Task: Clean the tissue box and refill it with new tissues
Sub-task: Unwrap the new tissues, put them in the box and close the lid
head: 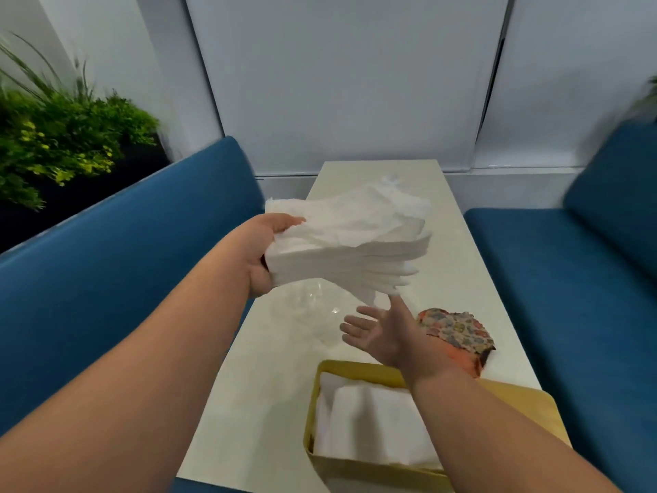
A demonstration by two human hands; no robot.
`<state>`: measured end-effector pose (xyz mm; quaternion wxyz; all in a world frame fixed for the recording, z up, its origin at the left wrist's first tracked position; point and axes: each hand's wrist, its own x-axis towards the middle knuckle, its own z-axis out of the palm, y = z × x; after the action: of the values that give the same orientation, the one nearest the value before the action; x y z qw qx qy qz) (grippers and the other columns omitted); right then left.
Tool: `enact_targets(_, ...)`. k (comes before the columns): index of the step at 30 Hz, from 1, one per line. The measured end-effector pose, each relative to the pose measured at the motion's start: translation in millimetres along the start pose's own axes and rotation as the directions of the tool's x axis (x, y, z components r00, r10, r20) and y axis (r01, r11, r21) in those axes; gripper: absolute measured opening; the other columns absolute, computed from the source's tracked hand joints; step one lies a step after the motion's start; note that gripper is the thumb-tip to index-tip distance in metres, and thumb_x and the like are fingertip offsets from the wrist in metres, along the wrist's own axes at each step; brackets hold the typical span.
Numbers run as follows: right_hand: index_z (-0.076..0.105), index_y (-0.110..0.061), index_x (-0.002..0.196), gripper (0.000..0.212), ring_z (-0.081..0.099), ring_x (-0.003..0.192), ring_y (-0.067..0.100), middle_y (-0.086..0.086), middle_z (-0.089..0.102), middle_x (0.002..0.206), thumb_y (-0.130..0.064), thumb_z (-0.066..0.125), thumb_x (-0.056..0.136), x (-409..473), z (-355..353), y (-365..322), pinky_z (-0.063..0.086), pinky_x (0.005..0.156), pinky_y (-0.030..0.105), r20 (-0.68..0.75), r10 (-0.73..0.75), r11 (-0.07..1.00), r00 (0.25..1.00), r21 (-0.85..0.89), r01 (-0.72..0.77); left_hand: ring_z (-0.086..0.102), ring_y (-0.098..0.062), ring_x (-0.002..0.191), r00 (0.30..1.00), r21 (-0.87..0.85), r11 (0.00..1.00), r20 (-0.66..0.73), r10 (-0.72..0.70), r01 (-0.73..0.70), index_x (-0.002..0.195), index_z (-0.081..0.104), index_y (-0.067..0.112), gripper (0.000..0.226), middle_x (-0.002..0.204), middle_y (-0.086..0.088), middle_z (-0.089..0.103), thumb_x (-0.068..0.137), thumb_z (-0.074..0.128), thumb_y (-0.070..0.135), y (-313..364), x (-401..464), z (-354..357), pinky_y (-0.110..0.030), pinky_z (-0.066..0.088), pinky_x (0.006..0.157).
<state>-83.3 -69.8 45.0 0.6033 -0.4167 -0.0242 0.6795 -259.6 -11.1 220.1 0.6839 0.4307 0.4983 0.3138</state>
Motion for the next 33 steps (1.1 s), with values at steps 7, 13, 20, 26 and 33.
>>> enact_targets(7,0.067,-0.019,0.125,0.091,0.054,0.124,0.041,0.014,0.059,0.134,-0.088,0.033,0.076,-84,-39,-42,0.034,0.111,0.055,0.209,-0.052,0.996,0.977,0.083,0.035,0.070,-0.029,0.079,0.988,0.102,0.985,0.055,-0.143,0.137,0.099,0.071,0.009,0.017,0.093,-0.012,0.075,0.084,0.068,0.018,-53,-5,10,-0.042,0.058,0.076)
enact_targets(13,0.066,-0.016,0.110,0.050,0.073,0.078,0.025,0.005,0.076,0.086,-0.052,0.070,0.075,-134,-45,-52,0.059,0.069,0.040,-0.081,-0.198,0.876,0.977,-0.462,0.139,0.071,-0.032,0.086,0.987,0.142,0.981,0.077,-0.144,0.132,0.100,0.067,0.004,0.025,0.089,-0.013,0.075,0.079,0.075,0.015,-99,-9,17,-0.045,0.054,0.088)
enact_targets(20,0.062,-0.018,0.101,0.015,0.069,0.089,0.027,0.008,0.071,0.100,-0.025,0.068,0.089,-142,-53,-37,0.059,0.077,0.048,-0.106,-0.345,0.745,0.933,-0.635,0.203,0.066,-0.034,0.100,0.986,0.184,0.975,0.083,-0.143,0.126,0.116,0.062,0.016,0.072,0.114,-0.009,0.067,0.062,0.081,0.059,-129,-13,19,-0.047,0.059,0.075)
enact_targets(26,0.057,-0.024,0.105,0.020,0.069,0.085,0.023,0.004,0.069,0.100,-0.022,0.069,0.089,-142,-57,-23,0.059,0.066,0.039,-0.074,-0.385,0.748,0.920,-0.610,0.263,0.065,-0.030,0.092,0.995,0.342,0.938,0.060,-0.076,0.051,0.110,0.059,0.014,0.047,0.104,-0.008,0.067,0.072,0.084,0.025,-142,-26,21,-0.042,0.060,0.067)
enact_targets(33,0.050,-0.029,0.116,0.027,0.066,0.093,0.025,0.003,0.064,0.109,-0.024,0.063,0.093,-143,-62,-14,0.060,0.078,0.045,-0.080,-0.386,0.777,0.919,-0.564,0.277,0.063,-0.029,0.095,0.990,0.229,0.973,0.125,-0.063,0.033,0.118,0.054,0.018,0.037,0.109,-0.005,0.063,0.086,0.072,0.022,-147,-27,10,-0.053,0.057,0.080)
